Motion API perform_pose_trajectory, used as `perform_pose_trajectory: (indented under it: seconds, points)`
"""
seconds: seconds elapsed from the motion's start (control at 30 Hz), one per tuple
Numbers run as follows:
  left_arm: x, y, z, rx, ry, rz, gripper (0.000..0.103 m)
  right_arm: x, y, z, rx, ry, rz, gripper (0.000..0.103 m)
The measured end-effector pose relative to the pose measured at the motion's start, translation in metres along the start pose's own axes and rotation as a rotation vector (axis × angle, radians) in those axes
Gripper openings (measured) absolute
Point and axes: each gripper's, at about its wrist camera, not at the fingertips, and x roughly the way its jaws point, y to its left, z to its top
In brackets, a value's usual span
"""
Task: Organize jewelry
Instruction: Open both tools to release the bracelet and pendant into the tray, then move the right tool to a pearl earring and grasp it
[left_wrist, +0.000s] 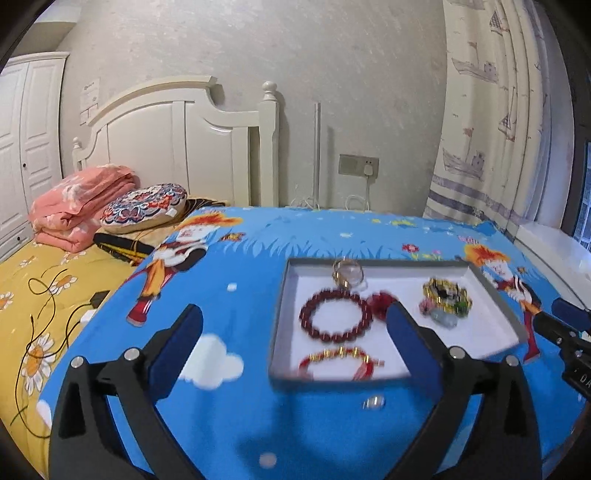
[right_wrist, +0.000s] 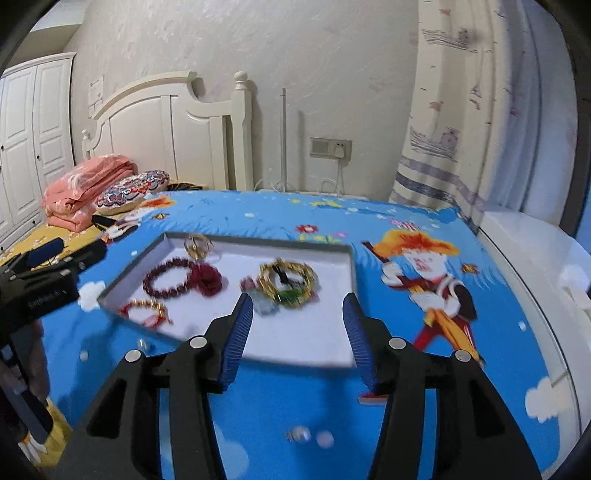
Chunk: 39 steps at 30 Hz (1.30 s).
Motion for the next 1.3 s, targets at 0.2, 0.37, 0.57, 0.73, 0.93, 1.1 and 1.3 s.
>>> perform_pose_trajectory:
  seconds: [0.2, 0.37, 0.57, 0.73, 0.93, 1.1, 1.3]
  points:
    - [0.000, -0.005, -0.036, -0.019, 0.066, -0.006, 0.096, -0.014, -0.009, -0.041, 0.023, 0.024, -0.021, 0.049]
    - [0.006, -0.013, -0.056, 0.003, 0.091, -0.002, 0.096, -0.016, -0.011, -0.070, 0.033, 0.052, -0.027, 0.049]
    - [0.007, -0.022, -0.067, 0.035, 0.097, -0.002, 0.096, -0.010, -0.014, -0.085, 0.048, 0.073, -0.038, 0.049]
    - [0.007, -0.021, -0.071, 0.035, 0.091, -0.001, 0.096, -0.008, -0.017, -0.087, 0.066, 0.065, -0.033, 0.049]
    - [0.008, -0.026, -0.070, 0.091, 0.073, -0.013, 0.096, -0.002, -0.010, -0.093, 0.071, 0.077, -0.024, 0.049]
    - [0.010, -0.024, -0.068, 0.063, 0.071, -0.024, 0.096, 0.002, -0.006, -0.094, 0.067, 0.066, -0.024, 0.049]
    - [0.009, -0.021, -0.068, 0.040, 0.068, -0.039, 0.096, 0.008, 0.000, -0.090, 0.052, 0.070, -0.029, 0.049]
